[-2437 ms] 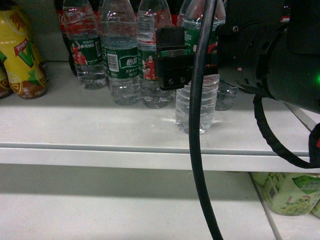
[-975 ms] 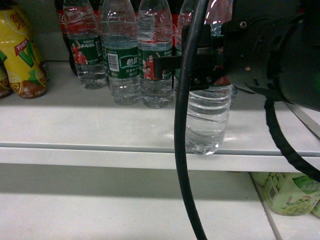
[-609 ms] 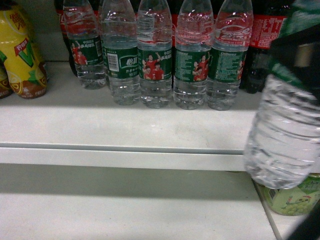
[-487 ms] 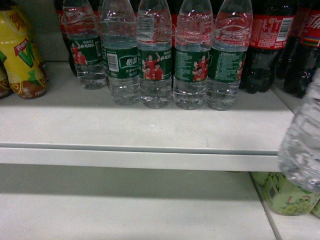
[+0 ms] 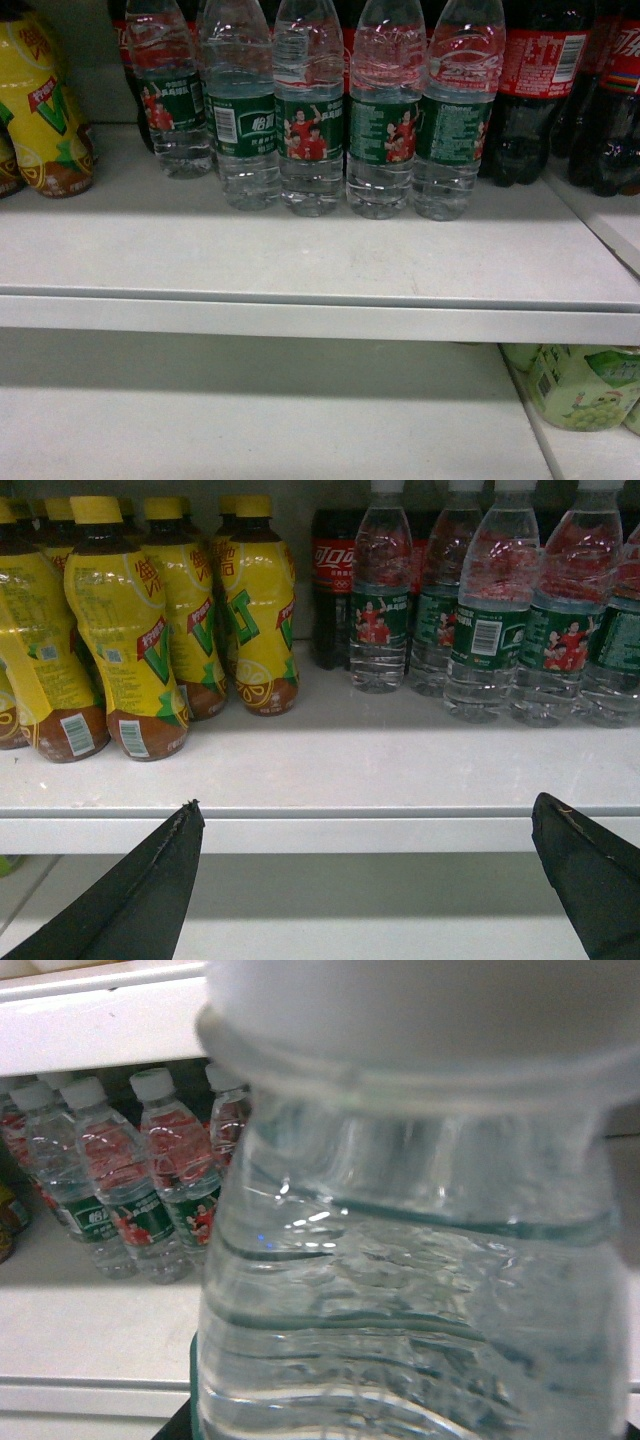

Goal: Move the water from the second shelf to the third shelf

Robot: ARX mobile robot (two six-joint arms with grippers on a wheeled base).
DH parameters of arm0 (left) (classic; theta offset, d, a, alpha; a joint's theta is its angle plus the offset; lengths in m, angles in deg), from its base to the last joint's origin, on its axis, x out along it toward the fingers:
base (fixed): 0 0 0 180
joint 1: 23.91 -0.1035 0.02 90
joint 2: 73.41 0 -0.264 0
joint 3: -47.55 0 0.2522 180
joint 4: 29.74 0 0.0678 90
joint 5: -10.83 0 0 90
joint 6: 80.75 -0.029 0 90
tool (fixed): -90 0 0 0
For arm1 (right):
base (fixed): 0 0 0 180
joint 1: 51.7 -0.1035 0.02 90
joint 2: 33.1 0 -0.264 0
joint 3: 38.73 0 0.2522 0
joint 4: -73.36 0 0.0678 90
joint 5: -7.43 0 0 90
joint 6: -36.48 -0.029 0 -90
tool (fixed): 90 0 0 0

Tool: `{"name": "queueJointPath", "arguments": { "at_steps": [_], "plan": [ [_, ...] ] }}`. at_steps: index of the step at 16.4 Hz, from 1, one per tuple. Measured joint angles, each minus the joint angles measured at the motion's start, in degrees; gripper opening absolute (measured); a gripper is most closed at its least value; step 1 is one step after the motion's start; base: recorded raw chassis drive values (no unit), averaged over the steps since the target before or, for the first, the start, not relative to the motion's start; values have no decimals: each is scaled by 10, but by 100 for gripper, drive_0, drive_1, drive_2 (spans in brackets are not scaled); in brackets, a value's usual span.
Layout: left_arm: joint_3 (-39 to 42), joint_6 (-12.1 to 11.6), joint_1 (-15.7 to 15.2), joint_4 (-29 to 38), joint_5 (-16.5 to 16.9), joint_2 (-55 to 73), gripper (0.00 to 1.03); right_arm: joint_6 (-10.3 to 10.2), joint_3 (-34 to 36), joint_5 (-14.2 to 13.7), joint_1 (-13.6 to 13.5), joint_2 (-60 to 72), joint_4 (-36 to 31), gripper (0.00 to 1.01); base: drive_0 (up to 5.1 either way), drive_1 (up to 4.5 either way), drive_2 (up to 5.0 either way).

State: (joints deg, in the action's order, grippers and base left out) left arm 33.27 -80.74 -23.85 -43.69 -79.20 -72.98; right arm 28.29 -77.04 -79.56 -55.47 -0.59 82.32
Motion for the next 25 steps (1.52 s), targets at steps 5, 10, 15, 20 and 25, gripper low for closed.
{"name": "queueJointPath", "arguments": {
  "at_steps": [5,10,15,20,25],
  "plan": [
    [0,0,0,0,0,0,98,1,0,-10,-14,-42,14,43,0,0,0],
    [0,0,0,0,0,0,98,3,0,-14,-15,-48,30,43,0,0,0],
    [0,0,0,0,0,0,98,3,0,-14,-15,-49,35,43,0,0,0],
    [0,0,0,0,0,0,98,3,0,-14,-15,-49,35,43,0,0,0],
    [0,0,0,-2,0,0,98,3,0,-14,-15,-49,37,43,0,0,0]
  ]
}}
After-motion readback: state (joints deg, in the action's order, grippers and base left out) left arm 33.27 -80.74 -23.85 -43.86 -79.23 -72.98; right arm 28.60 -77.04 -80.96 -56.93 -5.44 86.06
